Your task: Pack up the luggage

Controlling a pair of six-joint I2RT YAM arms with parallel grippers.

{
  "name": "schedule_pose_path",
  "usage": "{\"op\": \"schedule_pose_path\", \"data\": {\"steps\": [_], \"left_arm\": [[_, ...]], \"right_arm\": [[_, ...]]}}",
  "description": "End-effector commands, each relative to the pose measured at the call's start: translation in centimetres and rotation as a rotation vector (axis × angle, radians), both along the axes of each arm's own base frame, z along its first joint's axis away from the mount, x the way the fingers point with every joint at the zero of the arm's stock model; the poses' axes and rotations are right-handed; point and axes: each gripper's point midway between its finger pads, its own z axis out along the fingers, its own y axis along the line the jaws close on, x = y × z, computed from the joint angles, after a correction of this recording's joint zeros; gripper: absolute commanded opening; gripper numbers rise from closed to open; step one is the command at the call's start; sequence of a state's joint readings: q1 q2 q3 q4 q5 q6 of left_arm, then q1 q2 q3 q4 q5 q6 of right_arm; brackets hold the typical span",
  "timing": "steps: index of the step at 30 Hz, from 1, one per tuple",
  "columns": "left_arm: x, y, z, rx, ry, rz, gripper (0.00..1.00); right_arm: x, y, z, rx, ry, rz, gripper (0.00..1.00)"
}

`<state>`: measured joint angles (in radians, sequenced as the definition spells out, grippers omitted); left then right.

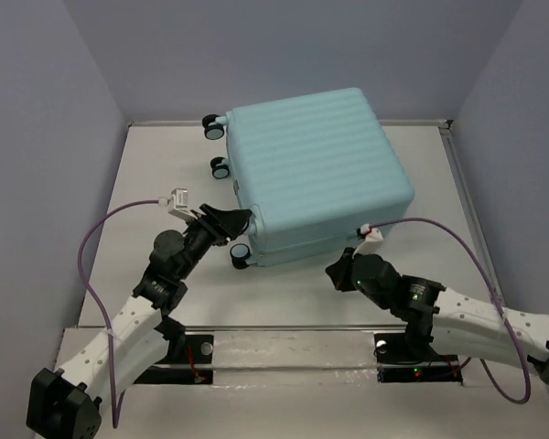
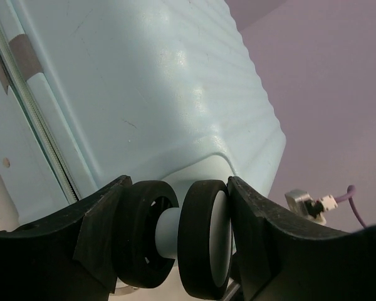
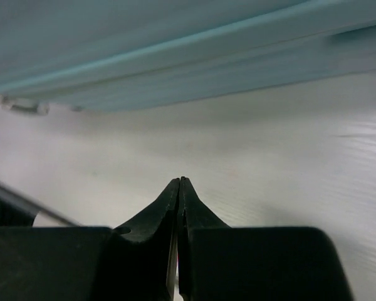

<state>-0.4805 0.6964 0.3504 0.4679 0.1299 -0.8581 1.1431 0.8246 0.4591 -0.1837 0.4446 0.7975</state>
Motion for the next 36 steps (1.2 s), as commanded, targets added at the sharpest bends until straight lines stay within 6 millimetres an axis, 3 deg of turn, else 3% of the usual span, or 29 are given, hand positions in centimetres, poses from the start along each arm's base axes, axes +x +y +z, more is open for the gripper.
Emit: {"op": "schedule_pose_path", "data": {"steps": [1, 2, 5, 10, 11, 12, 14, 15, 20, 21, 25, 27, 28, 31, 32, 33, 34, 35, 36], "left_arm": [[-1.3, -0.8, -3.9, 0.157, 0.009, -0.061, 0.06], [-1.8, -1.3, -4.2, 0.166, 0.009, -0.076, 0.06], [-2.5, -1.8, -5.0, 0.187, 0.011, -0.089, 0.06], [-4.3, -3.2, -6.3, 0.202, 0.015, -0.14, 0.06], [-4.6, -3.4, -6.3, 0.202, 0.01, -0.151, 0.06], [-4.9, -3.7, -6.3, 0.2, 0.006, -0.16, 0.06], [-5.5, -4.1, -6.6, 0.204, 0.002, -0.168, 0.06], [-5.8, -4.3, -6.8, 0.204, 0.003, -0.175, 0.06], [-8.1, -6.2, -7.8, 0.198, 0.003, -0.199, 0.06], [-8.3, -6.6, -8.0, 0.208, 0.005, -0.203, 0.06], [-8.9, -8.6, -7.4, 0.212, -0.019, -0.254, 0.06], [-8.8, -9.7, -7.4, 0.236, -0.036, -0.283, 0.06], [-8.6, -10.4, -6.2, 0.225, -0.058, -0.291, 0.06], [-8.2, -12.4, -4.3, 0.204, -0.091, -0.317, 0.06], [-8.0, -12.9, -3.6, 0.194, -0.096, -0.321, 0.06], [-7.6, -13.9, -2.4, 0.18, -0.103, -0.326, 0.06], [-7.4, -14.2, -1.9, 0.174, -0.102, -0.323, 0.06], [-7.2, -14.6, -1.4, 0.166, -0.102, -0.323, 0.06], [-7.0, -15.0, -0.8, 0.156, -0.108, -0.323, 0.06]], "right_arm": [[4.1, -7.8, -0.6, -0.057, -0.006, -0.332, 0.07], [5.4, -9.5, -0.4, -0.062, -0.012, -0.404, 0.07], [7.9, -12.1, 0.2, -0.147, -0.029, -0.488, 0.07], [12.2, -13.3, 1.5, -0.138, -0.106, -0.505, 0.07], [12.8, -13.1, 1.8, -0.128, -0.121, -0.487, 0.07], [13.9, -11.7, 3.3, -0.073, -0.173, -0.43, 0.07], [15.3, -11.2, 3.4, -0.126, -0.211, -0.369, 0.07], [16.3, -10.0, 5.0, -0.109, -0.249, -0.328, 0.07], [19.4, -6.5, 5.9, -0.138, -0.3, -0.114, 0.07], [20.1, -6.0, 6.9, -0.129, -0.318, -0.102, 0.07], [21.7, -4.1, 6.7, -0.13, -0.31, 0.007, 0.07], [23.1, -3.8, 7.5, -0.095, -0.31, 0.045, 0.07], [23.8, -3.5, 8.8, -0.073, -0.33, 0.054, 0.07], [23.7, -2.8, 10.6, -0.028, -0.345, 0.101, 0.14], [22.8, -2.7, 10.5, -0.02, -0.337, 0.121, 0.28], [21.9, -2.8, 10.6, -0.002, -0.331, 0.123, 0.36], [20.5, -3.3, 12.0, 0.021, -0.364, 0.118, 0.43], [18.7, -3.9, 9.3, 0.02, -0.316, 0.116, 0.5], [17.6, -4.2, 8.7, 0.029, -0.309, 0.117, 0.52]]}}
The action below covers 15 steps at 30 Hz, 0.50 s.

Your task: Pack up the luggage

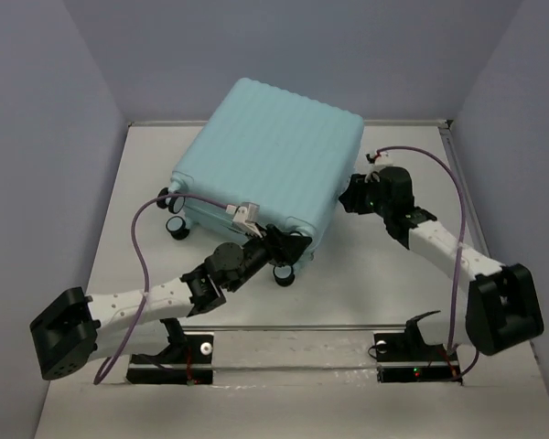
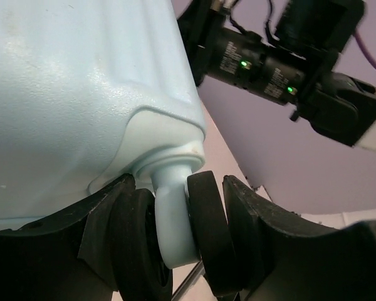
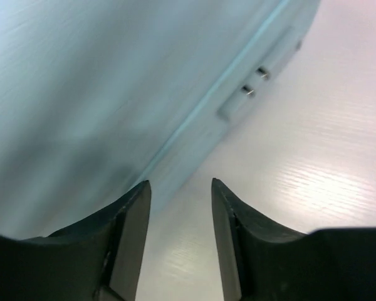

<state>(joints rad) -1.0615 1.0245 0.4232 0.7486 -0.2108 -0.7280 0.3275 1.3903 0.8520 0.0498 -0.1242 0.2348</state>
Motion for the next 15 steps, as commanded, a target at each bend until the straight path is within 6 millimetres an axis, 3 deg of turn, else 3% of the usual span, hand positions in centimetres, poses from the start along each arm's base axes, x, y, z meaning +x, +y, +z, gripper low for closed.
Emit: {"op": "schedule_pose_path", "data": {"steps": [1, 2, 3, 4, 5, 6, 7, 8, 9, 10, 12, 15], "left_arm": [[-0.3, -2.9, 0.4, 0.069, -0.016, -0.076, 0.06], [-0.1, -3.4, 0.8, 0.062, -0.015, -0.079, 0.06], [0.1, -4.0, 0.7, 0.07, -0.009, -0.084, 0.06], [0.3, -4.6, 1.8, 0.051, -0.017, -0.091, 0.06], [0.3, -5.0, 2.0, 0.043, -0.011, -0.097, 0.06], [0.5, -5.5, 1.7, 0.048, -0.001, -0.106, 0.06], [0.5, -5.8, 2.4, 0.035, -0.006, -0.111, 0.06], [0.6, -6.1, 2.6, 0.024, -0.005, -0.115, 0.06], [0.6, -6.3, 2.7, 0.023, -0.004, -0.12, 0.06], [0.6, -6.7, 2.8, 0.02, -0.006, -0.128, 0.06], [0.6, -7.1, 2.8, 0.027, -0.007, -0.142, 0.06], [0.8, -7.2, 3.3, 0.019, -0.012, -0.145, 0.06]], "right_arm": [[-5.9, 3.4, 7.0, 0.221, -0.206, 0.202, 0.51], [-7.7, 3.1, 4.3, 0.225, -0.15, 0.214, 0.49], [-9.2, 3.4, 3.7, 0.25, -0.131, 0.233, 0.45], [-10.4, 3.6, 3.2, 0.268, -0.128, 0.249, 0.4], [-11.9, 3.6, 4.4, 0.298, -0.177, 0.267, 0.16], [-13.7, 4.1, 2.8, 0.327, -0.148, 0.295, 0.07], [-14.7, 4.3, 2.9, 0.352, -0.159, 0.318, 0.07], [-15.7, 4.5, 4.2, 0.388, -0.218, 0.345, 0.08], [-16.5, 4.7, 3.9, 0.4, -0.22, 0.357, 0.12], [-16.8, 4.4, 2.9, 0.404, -0.203, 0.347, 0.32], [-17.1, 4.4, 2.2, 0.395, -0.192, 0.356, 0.44], [-17.0, 4.7, 1.4, 0.389, -0.18, 0.348, 0.49]]}}
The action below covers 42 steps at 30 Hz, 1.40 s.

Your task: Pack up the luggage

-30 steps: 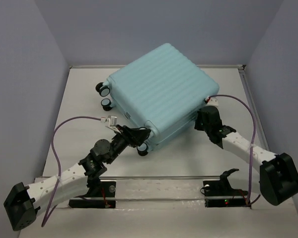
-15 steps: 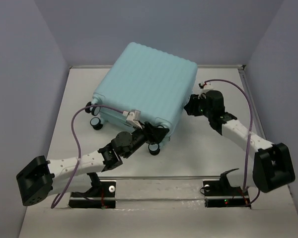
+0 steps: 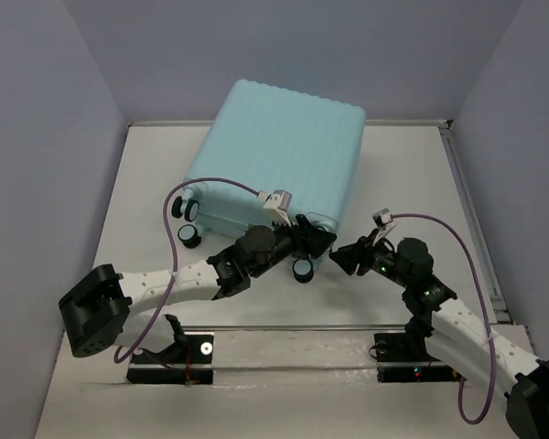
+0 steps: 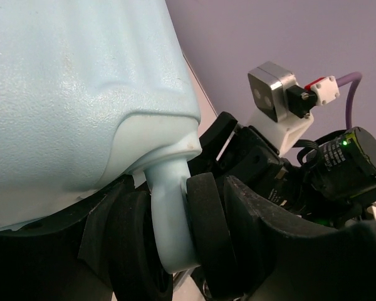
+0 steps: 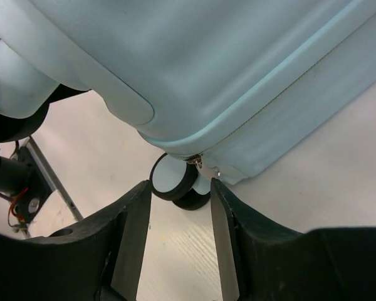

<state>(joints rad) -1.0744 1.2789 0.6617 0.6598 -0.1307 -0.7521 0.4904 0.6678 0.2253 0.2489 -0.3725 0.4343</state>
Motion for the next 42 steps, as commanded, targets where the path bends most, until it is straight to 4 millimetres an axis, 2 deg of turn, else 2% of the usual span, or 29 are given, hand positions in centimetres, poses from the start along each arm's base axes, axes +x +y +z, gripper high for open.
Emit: {"op": "schedule_pose_path", "data": {"steps": [1, 5, 6, 8, 9, 15, 23, 28, 31, 34, 35, 36, 38, 40, 41, 42], "left_arm": [[-0.1, -1.3, 3.6, -0.064, -0.075, -0.053, 0.06], [0.1, -1.1, 3.7, -0.068, -0.072, -0.053, 0.06], [0.0, -1.1, 3.6, -0.067, -0.071, -0.059, 0.06], [-0.1, -1.2, 3.6, -0.065, -0.071, -0.065, 0.06], [-0.1, -1.2, 3.6, -0.065, -0.071, -0.068, 0.06], [-0.3, -1.1, 3.7, -0.065, -0.073, -0.074, 0.06], [-0.2, -1.1, 3.3, -0.059, -0.064, -0.074, 0.06], [-0.3, -1.1, 3.3, -0.06, -0.062, -0.076, 0.06], [-0.2, -1.2, 3.4, -0.06, -0.064, -0.077, 0.06], [0.2, -1.5, 4.2, -0.067, -0.076, -0.078, 0.06], [0.7, -1.4, 4.5, -0.07, -0.08, -0.071, 0.06], [1.1, -1.5, 4.4, -0.067, -0.079, -0.067, 0.06], [1.8, -1.6, 5.4, -0.082, -0.086, -0.062, 0.06], [1.9, -2.1, 5.4, -0.085, -0.08, -0.091, 0.06], [2.3, -2.3, 6.1, -0.096, -0.085, -0.091, 0.06], [2.3, -2.8, 5.9, -0.095, -0.074, -0.109, 0.06]], "right_arm": [[0.2, 0.6, 1.1, 0.054, -0.055, 0.007, 0.5], [0.8, 1.0, 0.6, 0.033, -0.06, 0.007, 0.51], [1.5, 0.9, 1.0, 0.025, -0.082, -0.011, 0.51], [2.1, 1.0, 0.1, -0.004, -0.072, -0.016, 0.5], [2.7, 1.0, 0.4, -0.006, -0.094, -0.033, 0.5], [4.2, 1.2, -0.1, -0.043, -0.118, -0.054, 0.48], [4.2, 2.0, 0.9, -0.016, -0.185, -0.015, 0.48], [4.2, 2.3, 1.3, 0.006, -0.206, -0.001, 0.26], [4.2, 2.2, 1.1, 0.02, -0.2, -0.021, 0.08], [2.7, 3.4, 0.9, 0.026, -0.16, -0.015, 0.07], [2.6, 3.2, 0.3, 0.003, -0.136, -0.054, 0.07], [0.9, 4.7, 0.2, 0.0, -0.124, -0.008, 0.07], [-0.8, 5.4, -0.5, -0.01, -0.093, -0.005, 0.07], [-1.3, 5.0, -1.3, -0.032, -0.054, -0.086, 0.07], [-2.8, 5.8, -1.8, -0.038, -0.045, -0.057, 0.07], [-2.6, 5.6, -1.6, -0.025, -0.045, -0.107, 0.07]]}}
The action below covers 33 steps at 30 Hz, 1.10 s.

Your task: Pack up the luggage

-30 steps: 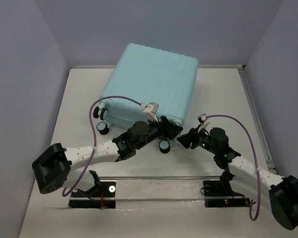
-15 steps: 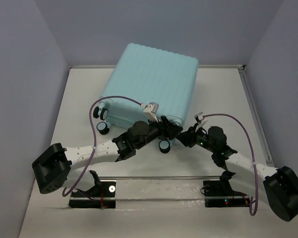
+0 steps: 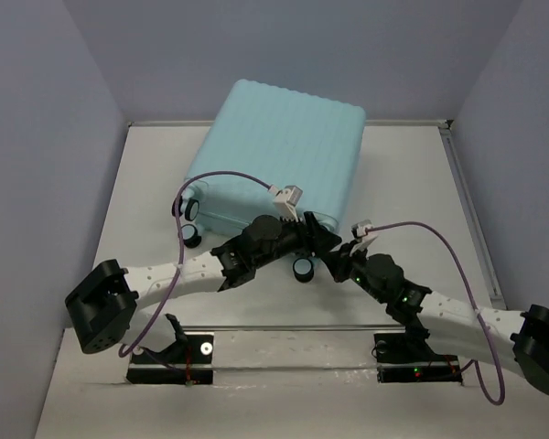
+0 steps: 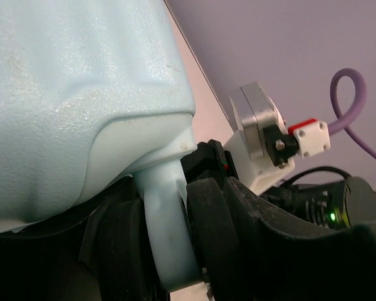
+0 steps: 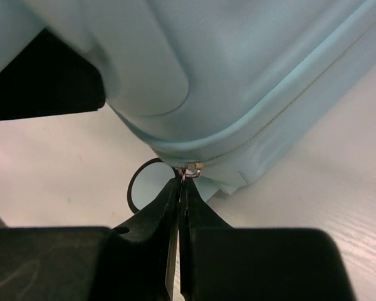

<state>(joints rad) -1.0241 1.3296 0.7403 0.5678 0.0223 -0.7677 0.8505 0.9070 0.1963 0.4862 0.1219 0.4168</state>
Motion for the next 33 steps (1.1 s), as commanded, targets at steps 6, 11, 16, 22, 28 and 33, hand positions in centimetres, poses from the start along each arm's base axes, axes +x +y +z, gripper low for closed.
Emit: {"op": "schedule_pose_path", "data": {"steps": [6, 11, 16, 22, 28, 33], "left_arm": [[2.4, -3.3, 9.2, -0.203, -0.12, -0.063, 0.06], [2.7, -2.9, 11.6, -0.252, -0.099, -0.108, 0.06], [1.5, -3.2, 11.7, -0.271, -0.032, -0.187, 0.06], [-0.2, -4.6, 13.6, -0.307, 0.003, -0.31, 0.12], [-0.6, -3.7, 14.3, -0.262, -0.041, -0.303, 0.73], [1.3, -0.3, 14.0, -0.192, -0.103, -0.211, 0.99]], "right_arm": [[-5.7, 7.5, 4.6, 0.215, -0.12, 0.081, 0.07], [-6.3, 13.0, 6.5, 0.298, -0.283, 0.101, 0.07], [-4.6, 15.2, 5.9, 0.311, -0.323, 0.007, 0.07], [-4.6, 19.1, 8.2, 0.376, -0.419, 0.035, 0.07], [-5.9, 19.2, 6.9, 0.426, -0.322, 0.1, 0.07], [-4.2, 11.6, 5.0, 0.392, -0.243, -0.1, 0.07]]}}
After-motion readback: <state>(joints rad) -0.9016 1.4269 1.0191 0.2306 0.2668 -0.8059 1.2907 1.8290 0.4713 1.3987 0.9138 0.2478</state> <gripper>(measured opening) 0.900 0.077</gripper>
